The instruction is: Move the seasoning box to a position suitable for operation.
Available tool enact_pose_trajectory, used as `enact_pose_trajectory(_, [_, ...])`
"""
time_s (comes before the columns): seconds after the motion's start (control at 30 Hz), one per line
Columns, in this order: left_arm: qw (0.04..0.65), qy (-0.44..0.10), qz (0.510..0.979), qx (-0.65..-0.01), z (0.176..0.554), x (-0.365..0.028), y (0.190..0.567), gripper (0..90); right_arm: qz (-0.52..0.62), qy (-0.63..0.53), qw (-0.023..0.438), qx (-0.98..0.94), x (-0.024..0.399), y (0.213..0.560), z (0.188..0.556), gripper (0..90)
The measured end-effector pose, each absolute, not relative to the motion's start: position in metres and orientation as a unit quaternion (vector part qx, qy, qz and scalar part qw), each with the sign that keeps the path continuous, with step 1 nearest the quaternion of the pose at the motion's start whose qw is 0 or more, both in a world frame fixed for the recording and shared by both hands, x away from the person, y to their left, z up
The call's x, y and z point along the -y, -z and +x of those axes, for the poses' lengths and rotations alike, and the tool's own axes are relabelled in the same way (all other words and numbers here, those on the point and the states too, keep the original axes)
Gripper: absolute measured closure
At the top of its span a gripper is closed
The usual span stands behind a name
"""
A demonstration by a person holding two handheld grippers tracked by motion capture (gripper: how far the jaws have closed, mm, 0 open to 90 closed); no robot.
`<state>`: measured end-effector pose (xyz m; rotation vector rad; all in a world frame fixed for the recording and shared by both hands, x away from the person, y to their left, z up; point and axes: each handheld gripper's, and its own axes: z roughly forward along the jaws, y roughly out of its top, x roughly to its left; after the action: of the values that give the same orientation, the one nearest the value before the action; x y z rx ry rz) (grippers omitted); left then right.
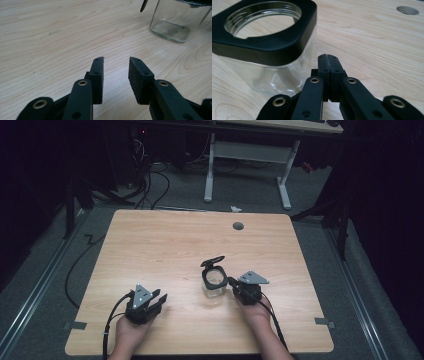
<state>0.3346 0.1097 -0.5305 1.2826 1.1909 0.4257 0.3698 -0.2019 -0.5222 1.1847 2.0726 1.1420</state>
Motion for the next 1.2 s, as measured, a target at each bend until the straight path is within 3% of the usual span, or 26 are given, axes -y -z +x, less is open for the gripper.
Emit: enact_pose_trajectory(1.2, [0.631, -0.136, 0.577, -0.499, 0.323, -0.079, 0.529, 65.0, 0.415, -0.431, 0.235, -0.766, 0.187, 0.522, 0.337, 89.3])
